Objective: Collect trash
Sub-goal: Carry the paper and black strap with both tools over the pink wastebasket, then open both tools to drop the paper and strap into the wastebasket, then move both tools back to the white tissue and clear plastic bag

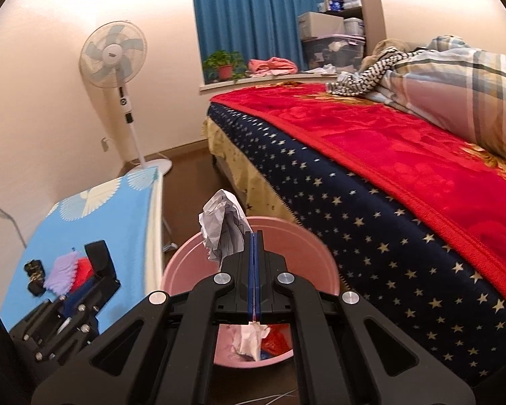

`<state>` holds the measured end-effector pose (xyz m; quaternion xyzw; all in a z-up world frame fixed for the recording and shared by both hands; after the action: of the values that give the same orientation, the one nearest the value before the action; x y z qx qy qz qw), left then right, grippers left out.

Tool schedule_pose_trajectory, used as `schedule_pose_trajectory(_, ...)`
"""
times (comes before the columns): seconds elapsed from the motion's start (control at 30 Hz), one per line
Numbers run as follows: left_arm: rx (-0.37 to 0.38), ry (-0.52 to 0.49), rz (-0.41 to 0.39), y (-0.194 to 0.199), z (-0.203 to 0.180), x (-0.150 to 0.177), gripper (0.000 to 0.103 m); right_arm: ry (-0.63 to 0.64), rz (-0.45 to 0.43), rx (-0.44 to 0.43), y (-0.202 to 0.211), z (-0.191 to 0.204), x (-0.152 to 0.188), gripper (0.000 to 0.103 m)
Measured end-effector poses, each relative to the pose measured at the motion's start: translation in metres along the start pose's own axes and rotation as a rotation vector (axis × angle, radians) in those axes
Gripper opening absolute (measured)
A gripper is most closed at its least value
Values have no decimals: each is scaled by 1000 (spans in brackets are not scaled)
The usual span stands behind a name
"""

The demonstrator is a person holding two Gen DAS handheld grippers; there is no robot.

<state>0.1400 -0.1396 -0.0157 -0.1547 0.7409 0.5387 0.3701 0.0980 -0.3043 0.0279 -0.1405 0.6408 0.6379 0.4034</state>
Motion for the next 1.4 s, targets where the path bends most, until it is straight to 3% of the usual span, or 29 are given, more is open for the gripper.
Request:
schedule_pose_trajectory(0.53,93,-18,49,-48,-27,-11,16,-96,16,76,-18,-32,-10,0)
schedule_pose_trajectory(0.6,112,-29,60,-50,-28,-11,21,-116,23,77,-20,-38,-11,3)
schedule_pose_trajectory(0.67,130,-26,80,-54,-27,-10,37,-149,40,71,-23,-43,-10,6)
schedule_pose_trajectory(0.73,139,-3,91,-54,-21,-7,39,-171,54,59,-26,-46,-10,12)
schedule_pose_trajectory(0.83,124,31,91,-51,-10,-7,39,-184,53,62,-24,-47,-9,34)
schedule_pose_trajectory(0.87,123,44,87,-48,-6,-7,39,-184,52,59,-23,-46,-8,36)
schedule_pose_trajectory(1.13,73,57,44,-19,6,-3,39,-144,47,17,-11,-29,-3,36)
schedule_pose_trajectory(1.4,-19,103,-19,26,37,6,39,-71,21,-87,11,2,7,36)
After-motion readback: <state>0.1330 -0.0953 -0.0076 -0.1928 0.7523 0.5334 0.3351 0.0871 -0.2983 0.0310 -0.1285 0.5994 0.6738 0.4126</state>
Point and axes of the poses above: each gripper's, at about its wrist camera, not at the fingertips, and y roughly against the way its jaws point, z to its left, x to its underside, the point moved 1 cm from there along -y, roughly the way its jaws point, and after that the axes turned 14 degrees about z, right-handed, at the moved point
